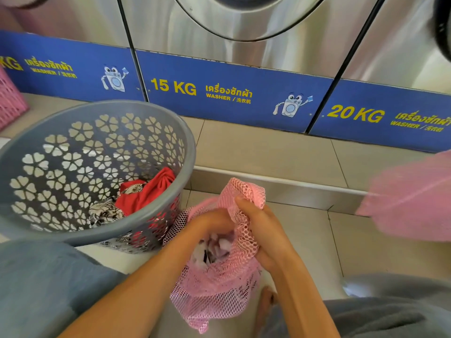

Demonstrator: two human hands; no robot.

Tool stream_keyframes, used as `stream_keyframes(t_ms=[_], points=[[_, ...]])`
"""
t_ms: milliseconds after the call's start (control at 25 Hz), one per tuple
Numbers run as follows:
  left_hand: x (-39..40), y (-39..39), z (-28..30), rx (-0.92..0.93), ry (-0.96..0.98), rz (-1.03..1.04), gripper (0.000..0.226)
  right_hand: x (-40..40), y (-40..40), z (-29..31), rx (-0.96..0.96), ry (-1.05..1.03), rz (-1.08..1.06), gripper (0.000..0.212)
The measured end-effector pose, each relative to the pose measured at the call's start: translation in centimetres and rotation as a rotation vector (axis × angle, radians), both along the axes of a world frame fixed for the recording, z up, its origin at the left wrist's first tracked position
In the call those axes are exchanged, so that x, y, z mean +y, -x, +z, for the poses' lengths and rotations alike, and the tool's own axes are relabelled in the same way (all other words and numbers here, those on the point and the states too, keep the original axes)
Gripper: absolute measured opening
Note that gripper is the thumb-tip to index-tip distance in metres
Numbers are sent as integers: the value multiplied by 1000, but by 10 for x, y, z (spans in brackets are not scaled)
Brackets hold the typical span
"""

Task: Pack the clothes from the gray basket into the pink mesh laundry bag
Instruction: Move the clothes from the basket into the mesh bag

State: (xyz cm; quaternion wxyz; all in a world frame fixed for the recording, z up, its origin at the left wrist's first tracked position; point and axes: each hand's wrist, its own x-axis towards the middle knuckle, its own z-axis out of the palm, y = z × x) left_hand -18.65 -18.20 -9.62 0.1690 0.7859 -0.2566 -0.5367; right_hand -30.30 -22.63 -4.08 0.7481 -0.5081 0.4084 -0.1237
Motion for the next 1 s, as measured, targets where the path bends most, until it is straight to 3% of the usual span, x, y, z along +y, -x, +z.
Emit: stream_keyframes(t_ms=[240, 440, 680, 840, 1000], points=[[23, -26, 45, -4, 250, 151, 78, -6, -5, 1, -42, -37, -21, 25], [42, -33, 94, -82, 328, 32, 55, 2, -16, -1, -113, -124, -2, 28], [68, -68, 129, -236, 509, 292, 41, 15, -55, -11, -132, -209, -23, 35], [71, -106, 102, -363, 470, 437, 31, 23, -83, -14, -139, -279, -65, 38], [62, -135, 54, -400, 296, 324, 34, 29, -104, -23, -175, -355, -54, 40]])
